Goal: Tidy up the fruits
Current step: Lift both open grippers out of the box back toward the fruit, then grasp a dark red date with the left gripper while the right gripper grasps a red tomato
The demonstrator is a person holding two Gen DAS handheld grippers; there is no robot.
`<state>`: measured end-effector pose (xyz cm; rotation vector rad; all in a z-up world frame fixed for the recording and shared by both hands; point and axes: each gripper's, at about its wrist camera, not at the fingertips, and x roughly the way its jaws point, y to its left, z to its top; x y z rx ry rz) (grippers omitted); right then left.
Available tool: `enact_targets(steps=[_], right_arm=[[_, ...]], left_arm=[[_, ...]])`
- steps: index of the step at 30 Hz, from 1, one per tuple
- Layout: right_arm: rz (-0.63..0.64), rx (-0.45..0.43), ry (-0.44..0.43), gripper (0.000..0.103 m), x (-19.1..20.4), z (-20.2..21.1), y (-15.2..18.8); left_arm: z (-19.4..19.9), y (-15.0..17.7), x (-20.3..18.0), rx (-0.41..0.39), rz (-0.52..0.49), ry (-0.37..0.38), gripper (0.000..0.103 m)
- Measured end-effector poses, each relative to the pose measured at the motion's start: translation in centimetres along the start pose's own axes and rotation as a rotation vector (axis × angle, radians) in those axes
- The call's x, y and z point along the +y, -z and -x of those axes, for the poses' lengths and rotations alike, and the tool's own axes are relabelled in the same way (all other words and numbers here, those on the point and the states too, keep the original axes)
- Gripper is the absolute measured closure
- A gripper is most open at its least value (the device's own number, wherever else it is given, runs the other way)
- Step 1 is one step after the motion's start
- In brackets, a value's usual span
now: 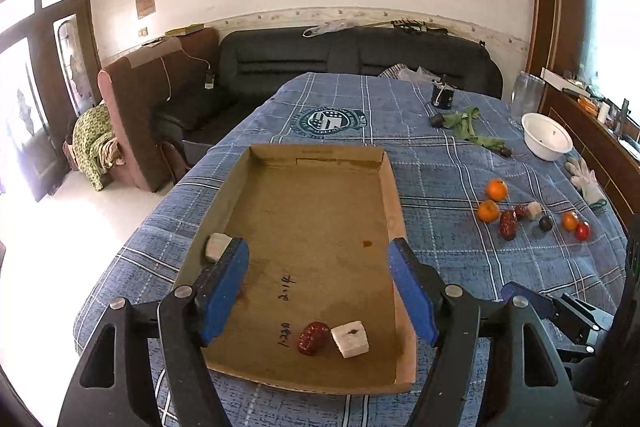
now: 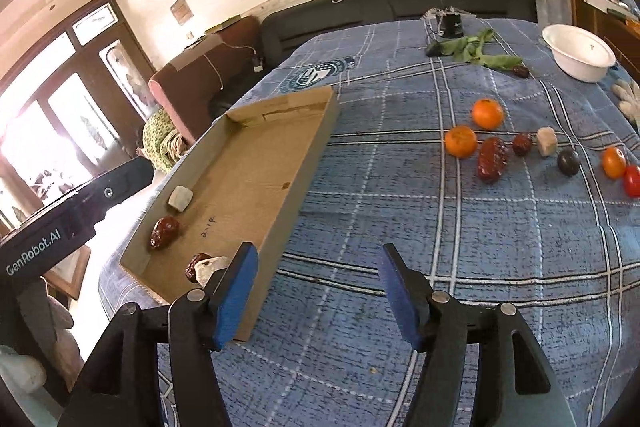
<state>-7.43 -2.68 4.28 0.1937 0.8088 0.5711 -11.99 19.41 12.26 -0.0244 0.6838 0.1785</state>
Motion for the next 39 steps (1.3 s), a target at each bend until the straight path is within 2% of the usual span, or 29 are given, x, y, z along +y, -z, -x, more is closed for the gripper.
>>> enact_targets(steps=[8, 13, 22, 24, 26, 32, 34, 37, 39], right_arm=[[-0.043, 0.002, 0.011, 0.034, -2.7, 0.5, 0.1], [-0.104, -0.019, 0.072, 0.034, -7.4, 2.8, 0.0], [-0.29, -0.062, 0.271, 0.035, -18.8, 7.8, -0.7], [-0.315, -0.066, 0.3, 0.035, -20.5, 8.3, -0.9], [-0.331, -0.065, 0.326, 0.035, -22.0, 8.3, -1.2], [-0.339, -0.059, 0.381, 0.035, -24.3, 7.0, -2.8], [-0.323, -0.056, 0.399, 0.035, -24.6, 6.4, -3.5], [-0.303, -0.045, 0.413, 0.035, -24.8, 5.3, -4.4], [-0.287, -0.034, 0.415, 0.035, -25.0, 4.6, -4.8]], left_arm=[[-1.5, 0.2, -1.2, 0.045, -0.017, 0.038, 0.031], [-2.8, 0.3, -2.3, 0.081, -0.013, 0.077, 0.03], [-6.5, 0.1, -9.2, 0.174, -0.087, 0.263, 0.03], [-7.6, 0.0, -11.2, 0.201, -0.102, 0.319, 0.03], [-8.6, 0.0, -12.7, 0.219, -0.117, 0.342, 0.03], [-11.3, -0.5, -17.2, 0.232, -0.173, 0.421, 0.031], [-12.5, -0.5, -18.5, 0.251, -0.183, 0.449, 0.035], [-14.0, -0.7, -19.7, 0.275, -0.195, 0.449, 0.041], [-14.8, -0.8, -20.3, 0.282, -0.193, 0.446, 0.041]])
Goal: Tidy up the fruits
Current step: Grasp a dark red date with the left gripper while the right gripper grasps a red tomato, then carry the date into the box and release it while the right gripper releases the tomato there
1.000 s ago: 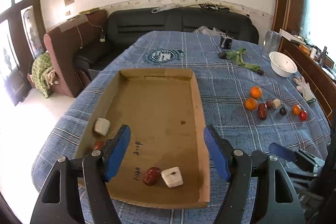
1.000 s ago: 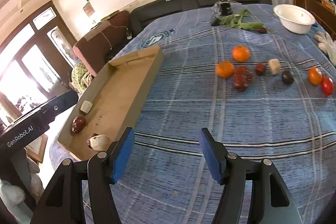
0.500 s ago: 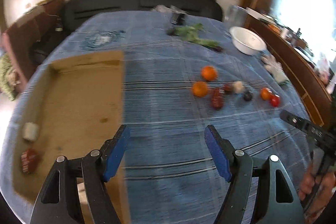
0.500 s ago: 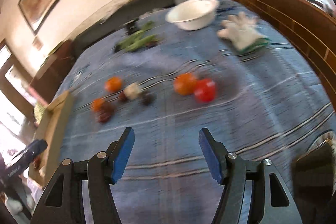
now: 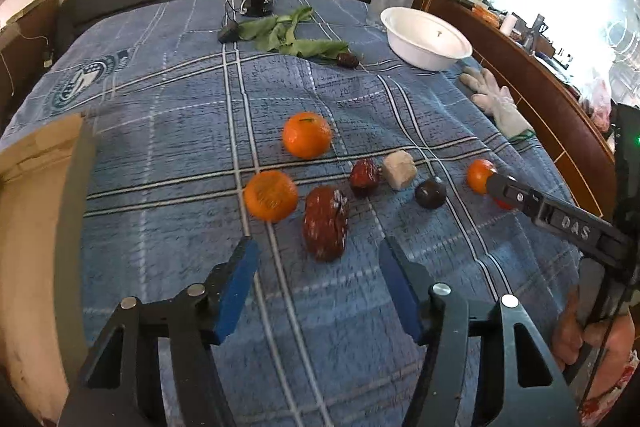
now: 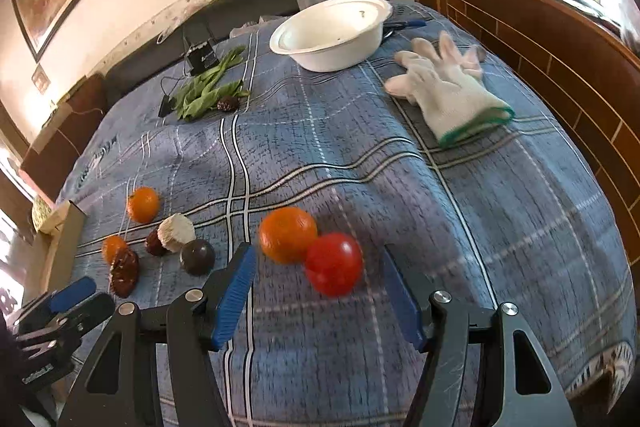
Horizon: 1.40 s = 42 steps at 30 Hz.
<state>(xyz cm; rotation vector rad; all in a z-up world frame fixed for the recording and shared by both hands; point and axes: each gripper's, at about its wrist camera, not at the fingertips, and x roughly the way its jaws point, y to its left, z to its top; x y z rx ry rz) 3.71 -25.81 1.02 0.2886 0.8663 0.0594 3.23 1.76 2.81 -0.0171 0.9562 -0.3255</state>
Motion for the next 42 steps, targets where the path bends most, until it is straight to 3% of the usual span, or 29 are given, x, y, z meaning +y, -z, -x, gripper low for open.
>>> enact_targets(steps=[4, 8, 9, 10, 12, 18, 21, 27, 34, 42], right_arm=[[0.038, 0.0, 0.008, 0.035, 0.4, -0.8, 0.1], [0.054, -0.011, 0.005, 0.035, 0.4, -0.9, 0.2], [0.052, -0.013, 0.004, 0.036, 0.3, -0.9, 0.2], [0.05, -0.016, 0.005, 0.04, 0.3, -0.8, 0.3], [0.052, -0.019, -0.004, 0.047, 0.1, -0.7, 0.3], [0.075, -0.031, 0.014, 0.053, 0.7, -0.7, 0.5], [0.09, -0.035, 0.019, 0.07, 0.9, -0.6, 0.7], [0.148, -0.034, 0.028, 0.07, 2.1, -0.5, 1.1], [0.083, -0.026, 0.002, 0.068, 1.0, -0.8, 0.8], [0.097, -0.067, -0.004, 0.07, 1.3, -0.2, 0.9]], left_arm=[[-1.6, -0.6, -0.2, 0.015, 0.02, 0.01, 0.042], [-2.0, -0.5, -1.0, -0.02, -0.013, 0.006, 0.042], [-2.0, -0.4, -1.1, -0.029, -0.019, 0.01, 0.052], [-2.0, -0.3, -1.1, -0.04, -0.03, 0.003, 0.068], [-2.0, -0.1, -1.1, -0.053, -0.045, -0.009, 0.078], [-1.8, -0.1, 0.0, -0.063, 0.005, 0.064, 0.078], [-1.8, 0.0, 0.0, -0.065, 0.004, 0.074, 0.078], [-1.8, 0.0, 0.0, -0.066, 0.001, 0.079, 0.078], [-1.8, 0.0, 0.0, -0.066, 0.001, 0.078, 0.078], [-1.4, 0.2, 0.1, -0.088, 0.01, 0.082, 0.078]])
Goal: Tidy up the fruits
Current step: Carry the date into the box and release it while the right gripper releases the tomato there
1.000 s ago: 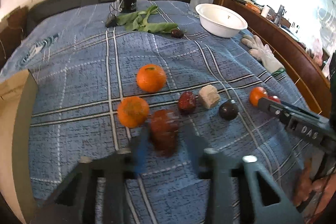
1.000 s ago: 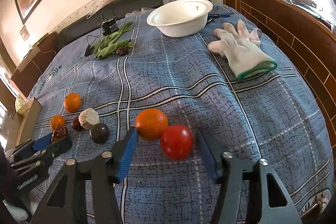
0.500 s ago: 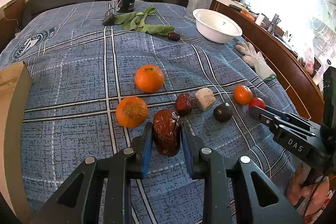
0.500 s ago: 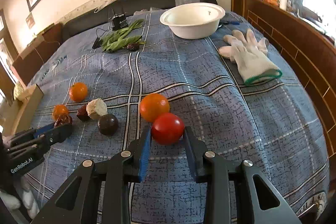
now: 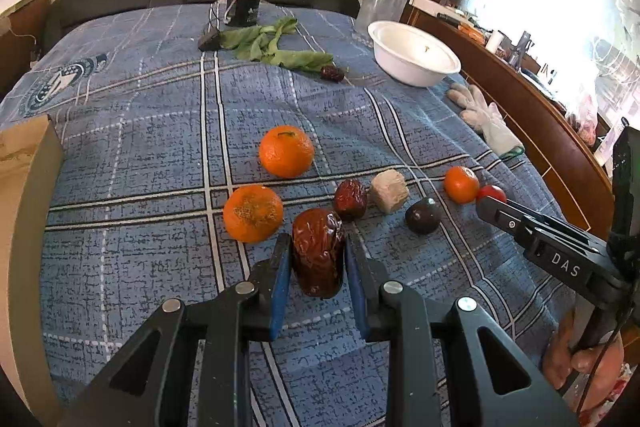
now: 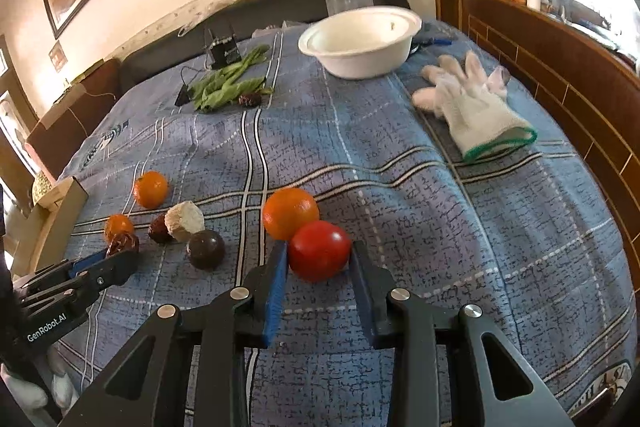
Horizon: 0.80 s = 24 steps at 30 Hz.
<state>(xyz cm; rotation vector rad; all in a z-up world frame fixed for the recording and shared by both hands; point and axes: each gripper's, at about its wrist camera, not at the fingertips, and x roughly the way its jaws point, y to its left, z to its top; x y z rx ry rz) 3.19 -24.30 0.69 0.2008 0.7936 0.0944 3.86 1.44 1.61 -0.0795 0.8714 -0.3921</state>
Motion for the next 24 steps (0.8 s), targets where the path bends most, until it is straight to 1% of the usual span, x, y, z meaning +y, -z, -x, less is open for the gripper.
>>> enact_targets(steps=[5, 7, 9, 12, 14, 15, 18, 19, 22, 24], right_arm=[[0.012, -0.049, 0.021, 0.07, 0.4, 0.9, 0.1], [0.025, -0.071, 0.035, 0.07, 0.7, 1.4, 0.1], [0.037, -0.077, 0.04, 0.07, 1.2, 2.0, 0.3], [0.06, -0.085, -0.021, 0.07, 3.2, 3.7, 0.7], [0.082, -0.09, -0.064, 0.07, 5.0, 4.8, 1.0], [0.093, -0.092, -0.096, 0.07, 6.2, 5.5, 1.0], [0.137, -0.093, -0.177, 0.069, 9.7, 6.7, 0.7], [0.153, -0.094, -0.197, 0.069, 10.9, 6.9, 0.6], [0.21, -0.079, -0.281, 0.069, 15.2, 7.5, 0.1], [0.251, -0.058, -0.334, 0.069, 18.2, 7.4, 0.1]], left_arm=[[1.9, 0.5, -0.5, -0.036, -0.006, -0.02, 0.078], [3.7, 0.7, -0.5, -0.069, 0.006, 0.0, 0.078], [6.5, 1.2, -0.1, -0.108, 0.018, 0.017, 0.078], [9.9, 1.7, 1.1, -0.147, 0.031, 0.012, 0.078], [12.8, 1.8, 3.2, -0.177, 0.061, 0.0, 0.078], [13.6, 1.7, 4.0, -0.185, 0.07, -0.011, 0.078], [16.7, 1.5, 7.8, -0.21, 0.108, -0.09, 0.077], [17.7, 1.2, 9.7, -0.211, 0.129, -0.135, 0.077], [19.2, 0.7, 13.5, -0.19, 0.168, -0.226, 0.077], [19.7, 0.2, 15.8, -0.168, 0.169, -0.286, 0.077]])
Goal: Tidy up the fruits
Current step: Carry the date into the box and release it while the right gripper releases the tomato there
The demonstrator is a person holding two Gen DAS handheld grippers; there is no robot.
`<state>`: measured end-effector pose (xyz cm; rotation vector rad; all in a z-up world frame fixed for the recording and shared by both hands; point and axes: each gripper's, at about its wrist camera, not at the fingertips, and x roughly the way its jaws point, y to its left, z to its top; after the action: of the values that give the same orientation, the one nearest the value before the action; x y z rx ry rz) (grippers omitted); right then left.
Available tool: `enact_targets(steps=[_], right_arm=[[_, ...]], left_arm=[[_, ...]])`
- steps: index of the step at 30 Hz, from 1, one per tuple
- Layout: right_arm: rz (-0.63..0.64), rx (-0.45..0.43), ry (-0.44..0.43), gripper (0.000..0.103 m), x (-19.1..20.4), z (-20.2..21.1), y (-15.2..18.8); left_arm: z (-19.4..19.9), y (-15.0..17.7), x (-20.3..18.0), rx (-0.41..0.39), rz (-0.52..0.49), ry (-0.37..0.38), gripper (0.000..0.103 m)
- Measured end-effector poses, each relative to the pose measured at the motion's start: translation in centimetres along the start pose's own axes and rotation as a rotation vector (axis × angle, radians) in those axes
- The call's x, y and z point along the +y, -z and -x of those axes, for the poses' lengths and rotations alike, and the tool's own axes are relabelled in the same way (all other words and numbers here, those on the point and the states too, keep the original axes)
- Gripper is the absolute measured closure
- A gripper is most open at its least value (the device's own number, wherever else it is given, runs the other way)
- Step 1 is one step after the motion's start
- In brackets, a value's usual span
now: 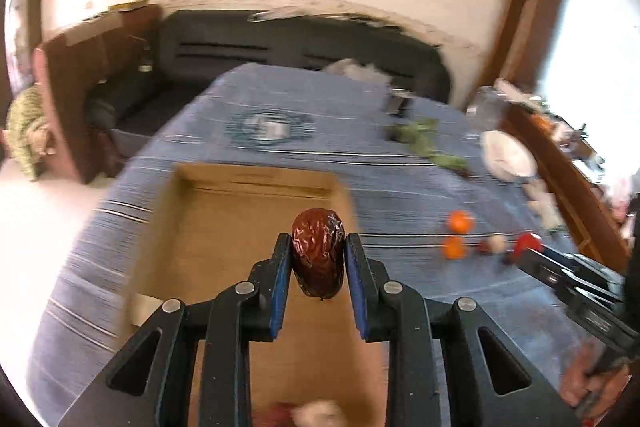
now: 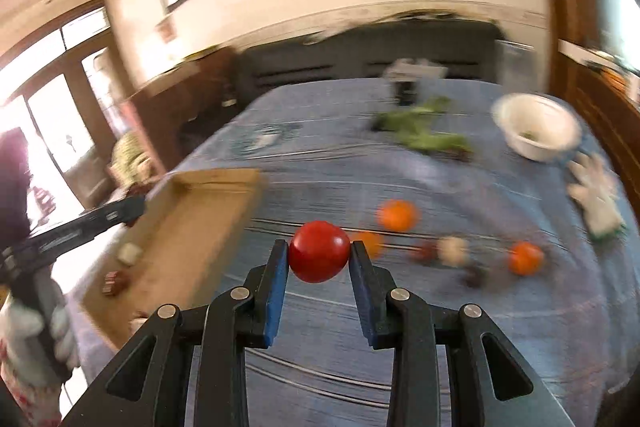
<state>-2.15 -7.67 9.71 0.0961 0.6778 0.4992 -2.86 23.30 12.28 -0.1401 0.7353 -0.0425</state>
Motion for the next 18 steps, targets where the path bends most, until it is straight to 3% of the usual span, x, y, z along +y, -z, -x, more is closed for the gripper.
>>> enact_targets(steps=[5, 9, 18], right_arm=[[0.075, 0.08, -0.141, 0.069, 6.8, -4.5, -1.0], [0.144, 0.162, -0.181, 0.068, 11.4, -8.8, 0.0], [0.226, 0.313, -0.182, 0.068, 15.2, -14.9, 2.9]], left_arm=[[-3.8, -0.7, 4.8, 0.117, 0.006, -0.107, 0.077], [-6.8, 0.1, 6.9, 0.204, 0.035, -0.14, 0.077], [-9.8, 1.6, 8.3, 0.313, 0.057, -0.186, 0.077]])
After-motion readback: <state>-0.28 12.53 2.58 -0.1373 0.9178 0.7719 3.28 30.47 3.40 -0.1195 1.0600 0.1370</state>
